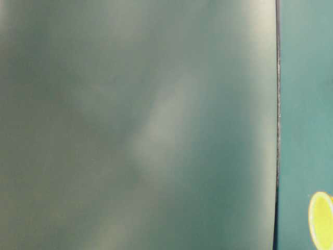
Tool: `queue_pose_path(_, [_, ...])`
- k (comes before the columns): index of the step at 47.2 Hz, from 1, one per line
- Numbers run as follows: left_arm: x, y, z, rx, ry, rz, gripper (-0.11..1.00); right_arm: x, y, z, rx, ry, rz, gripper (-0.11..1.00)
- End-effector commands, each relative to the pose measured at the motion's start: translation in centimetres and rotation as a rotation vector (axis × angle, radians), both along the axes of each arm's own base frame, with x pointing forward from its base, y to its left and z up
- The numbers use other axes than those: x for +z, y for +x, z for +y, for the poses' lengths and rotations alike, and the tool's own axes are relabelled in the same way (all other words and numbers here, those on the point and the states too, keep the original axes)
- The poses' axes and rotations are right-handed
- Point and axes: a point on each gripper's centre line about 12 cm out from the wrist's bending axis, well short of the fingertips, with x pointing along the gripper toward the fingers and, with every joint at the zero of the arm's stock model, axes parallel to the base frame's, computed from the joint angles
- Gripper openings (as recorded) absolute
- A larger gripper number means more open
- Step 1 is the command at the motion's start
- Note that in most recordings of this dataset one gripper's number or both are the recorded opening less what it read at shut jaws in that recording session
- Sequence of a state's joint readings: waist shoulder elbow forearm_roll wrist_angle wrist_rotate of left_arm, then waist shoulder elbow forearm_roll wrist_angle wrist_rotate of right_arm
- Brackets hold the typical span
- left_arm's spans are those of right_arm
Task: Move the block to the right with right arm.
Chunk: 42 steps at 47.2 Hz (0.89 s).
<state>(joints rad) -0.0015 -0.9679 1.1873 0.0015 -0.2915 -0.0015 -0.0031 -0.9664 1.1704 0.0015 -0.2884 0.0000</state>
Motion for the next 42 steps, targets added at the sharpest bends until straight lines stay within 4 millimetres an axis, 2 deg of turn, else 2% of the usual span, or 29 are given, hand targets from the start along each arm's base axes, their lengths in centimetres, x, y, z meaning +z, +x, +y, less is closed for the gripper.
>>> queue_pose_path(1, [0.5,0.4,0.1,0.006,0.020,0.040,0.00,0.8,0.3,0.0,0.000,0.026,-0.017,0.00])
queue_pose_path(14, [0.9,0.4,0.1,0.006,0.014,0.081,0.00,1.3,0.8,-0.1,-0.005,0.033,0.070,0.00])
queue_pose_path(42, [0.9,0.5,0.1,0.006,0.014,0.084,0.00,1.6,3.0,-0.7,-0.033,0.089,0.118,0.00])
